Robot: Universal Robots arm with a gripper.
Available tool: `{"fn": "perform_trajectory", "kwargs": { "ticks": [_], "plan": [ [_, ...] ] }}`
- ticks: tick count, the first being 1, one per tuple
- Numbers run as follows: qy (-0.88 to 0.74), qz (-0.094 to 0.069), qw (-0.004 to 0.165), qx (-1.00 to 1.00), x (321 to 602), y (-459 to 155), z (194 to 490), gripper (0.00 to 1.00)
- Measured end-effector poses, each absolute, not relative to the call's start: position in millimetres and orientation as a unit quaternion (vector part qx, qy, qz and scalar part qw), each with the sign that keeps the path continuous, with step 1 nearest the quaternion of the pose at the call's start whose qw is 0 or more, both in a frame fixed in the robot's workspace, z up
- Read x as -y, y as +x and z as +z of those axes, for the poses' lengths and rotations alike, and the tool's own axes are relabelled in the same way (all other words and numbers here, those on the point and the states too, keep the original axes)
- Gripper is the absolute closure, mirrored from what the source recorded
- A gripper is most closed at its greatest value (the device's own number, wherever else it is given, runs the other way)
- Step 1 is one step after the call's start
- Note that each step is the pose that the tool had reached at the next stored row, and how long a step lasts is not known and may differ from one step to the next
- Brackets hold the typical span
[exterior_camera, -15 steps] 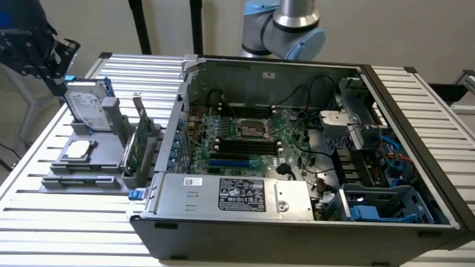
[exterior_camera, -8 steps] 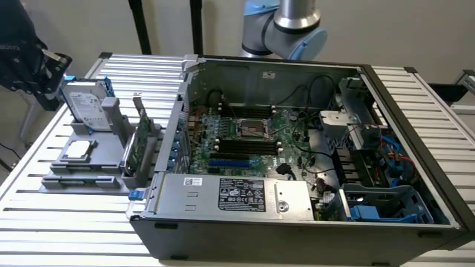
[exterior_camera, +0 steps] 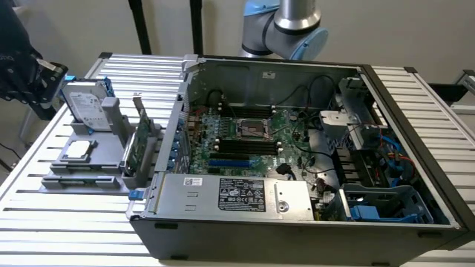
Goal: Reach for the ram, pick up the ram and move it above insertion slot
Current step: 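Reach for the ram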
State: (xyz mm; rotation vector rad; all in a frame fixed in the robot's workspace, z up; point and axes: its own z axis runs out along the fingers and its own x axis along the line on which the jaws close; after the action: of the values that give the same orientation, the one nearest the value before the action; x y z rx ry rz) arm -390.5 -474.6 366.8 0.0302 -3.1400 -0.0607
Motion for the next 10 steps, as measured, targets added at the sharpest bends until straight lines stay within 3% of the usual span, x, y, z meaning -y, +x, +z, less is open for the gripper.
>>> {"fn": "perform_trajectory", "kwargs": {
  "ticks": [10],
  "plan": [
    [0.078,-0.019,0.002,0.997,474.7,-390.5,366.8,0.89]
  ]
}}
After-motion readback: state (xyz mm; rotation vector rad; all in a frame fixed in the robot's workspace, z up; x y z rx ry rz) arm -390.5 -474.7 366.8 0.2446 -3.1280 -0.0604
